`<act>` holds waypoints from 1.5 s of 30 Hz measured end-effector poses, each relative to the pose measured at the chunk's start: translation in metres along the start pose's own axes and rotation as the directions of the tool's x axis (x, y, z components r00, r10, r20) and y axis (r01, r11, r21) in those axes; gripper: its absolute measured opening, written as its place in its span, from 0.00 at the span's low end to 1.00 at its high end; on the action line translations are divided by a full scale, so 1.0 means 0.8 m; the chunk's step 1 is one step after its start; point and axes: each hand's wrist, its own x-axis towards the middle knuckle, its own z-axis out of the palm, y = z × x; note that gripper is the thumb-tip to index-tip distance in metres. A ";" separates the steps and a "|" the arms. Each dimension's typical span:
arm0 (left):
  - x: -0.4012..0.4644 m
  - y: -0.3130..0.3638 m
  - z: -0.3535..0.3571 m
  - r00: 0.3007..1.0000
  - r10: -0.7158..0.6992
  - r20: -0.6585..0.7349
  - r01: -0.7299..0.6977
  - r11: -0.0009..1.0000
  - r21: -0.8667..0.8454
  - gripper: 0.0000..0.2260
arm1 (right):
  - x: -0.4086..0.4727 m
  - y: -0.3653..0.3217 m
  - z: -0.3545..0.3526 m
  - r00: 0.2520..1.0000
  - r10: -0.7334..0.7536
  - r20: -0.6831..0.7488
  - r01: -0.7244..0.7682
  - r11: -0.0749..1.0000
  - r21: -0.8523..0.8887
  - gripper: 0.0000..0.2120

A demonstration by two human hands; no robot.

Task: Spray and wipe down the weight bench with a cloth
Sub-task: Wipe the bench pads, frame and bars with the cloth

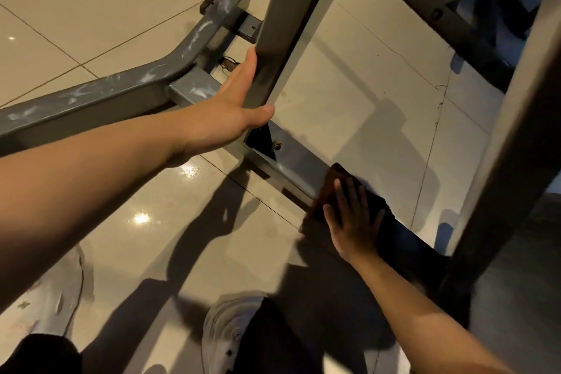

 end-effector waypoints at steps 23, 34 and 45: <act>0.005 -0.004 0.013 0.997 0.034 -0.069 -0.030 0.998 0.051 0.41 | 0.008 -0.021 0.008 0.995 0.034 -0.092 -0.030 0.999 0.039 0.42; 0.013 -0.010 0.024 0.993 0.060 -0.102 -0.053 0.996 0.071 0.43 | -0.048 0.080 0.024 0.986 0.103 -0.132 -0.110 0.993 -0.045 0.35; 0.019 -0.011 0.035 0.984 0.086 -0.154 -0.067 0.990 0.124 0.44 | 0.046 -0.127 0.038 0.906 -0.103 -0.410 0.042 0.987 -0.156 0.30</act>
